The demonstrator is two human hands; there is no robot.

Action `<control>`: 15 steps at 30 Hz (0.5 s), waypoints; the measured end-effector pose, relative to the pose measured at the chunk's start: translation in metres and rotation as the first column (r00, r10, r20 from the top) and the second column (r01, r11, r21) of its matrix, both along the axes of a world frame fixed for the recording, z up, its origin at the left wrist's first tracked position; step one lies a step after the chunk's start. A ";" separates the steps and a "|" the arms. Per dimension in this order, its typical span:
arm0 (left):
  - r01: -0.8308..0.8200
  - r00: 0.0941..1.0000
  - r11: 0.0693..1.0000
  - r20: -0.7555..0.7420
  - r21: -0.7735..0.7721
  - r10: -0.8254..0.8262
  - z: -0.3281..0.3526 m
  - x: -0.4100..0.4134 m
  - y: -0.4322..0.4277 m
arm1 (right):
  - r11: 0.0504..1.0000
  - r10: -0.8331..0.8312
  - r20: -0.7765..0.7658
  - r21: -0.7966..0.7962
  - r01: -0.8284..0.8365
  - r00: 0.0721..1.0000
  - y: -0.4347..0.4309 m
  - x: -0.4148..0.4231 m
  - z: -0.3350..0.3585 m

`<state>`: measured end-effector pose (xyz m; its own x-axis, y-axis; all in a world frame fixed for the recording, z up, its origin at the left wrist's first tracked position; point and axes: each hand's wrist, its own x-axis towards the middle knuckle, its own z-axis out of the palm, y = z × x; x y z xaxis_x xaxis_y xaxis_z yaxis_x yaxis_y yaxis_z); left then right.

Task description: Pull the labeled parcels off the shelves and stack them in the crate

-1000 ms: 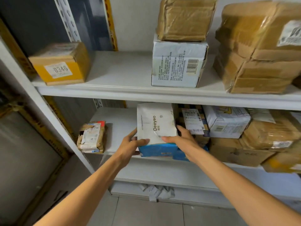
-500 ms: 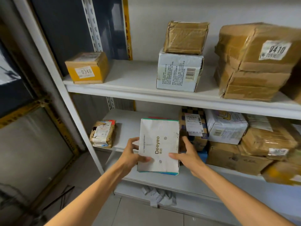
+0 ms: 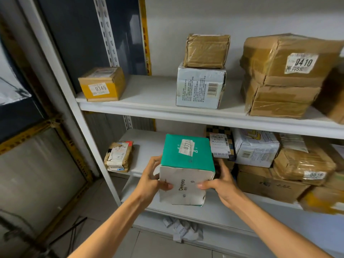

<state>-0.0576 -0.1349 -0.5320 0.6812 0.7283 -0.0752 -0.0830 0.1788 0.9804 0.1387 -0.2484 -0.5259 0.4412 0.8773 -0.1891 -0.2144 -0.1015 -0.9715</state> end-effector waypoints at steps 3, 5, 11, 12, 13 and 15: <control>0.023 0.999 0.999 -0.041 0.032 -0.022 0.005 -0.002 -0.003 | 1.000 -0.024 -0.037 -0.017 0.023 0.999 -0.002 0.003 0.002; 0.047 0.992 0.993 -0.122 0.110 -0.034 0.010 -0.003 -0.004 | 0.999 -0.032 -0.061 0.003 0.032 0.998 -0.005 0.009 0.007; 0.090 0.981 0.977 -0.185 0.194 -0.054 0.019 -0.005 -0.001 | 0.997 -0.033 -0.201 0.061 0.046 0.979 -0.008 0.018 0.007; 0.097 0.980 0.972 -0.191 0.215 -0.056 0.022 -0.006 -0.002 | 0.996 -0.038 -0.240 0.067 0.056 0.970 -0.008 0.020 0.007; 0.107 0.978 0.964 -0.200 0.245 -0.057 0.025 -0.006 -0.002 | 0.996 -0.041 -0.273 0.070 0.062 0.961 -0.009 0.023 0.008; 0.133 0.974 0.943 -0.218 0.305 -0.067 0.027 -0.006 -0.001 | 0.996 -0.024 -0.291 0.070 0.046 0.957 -0.010 0.025 0.009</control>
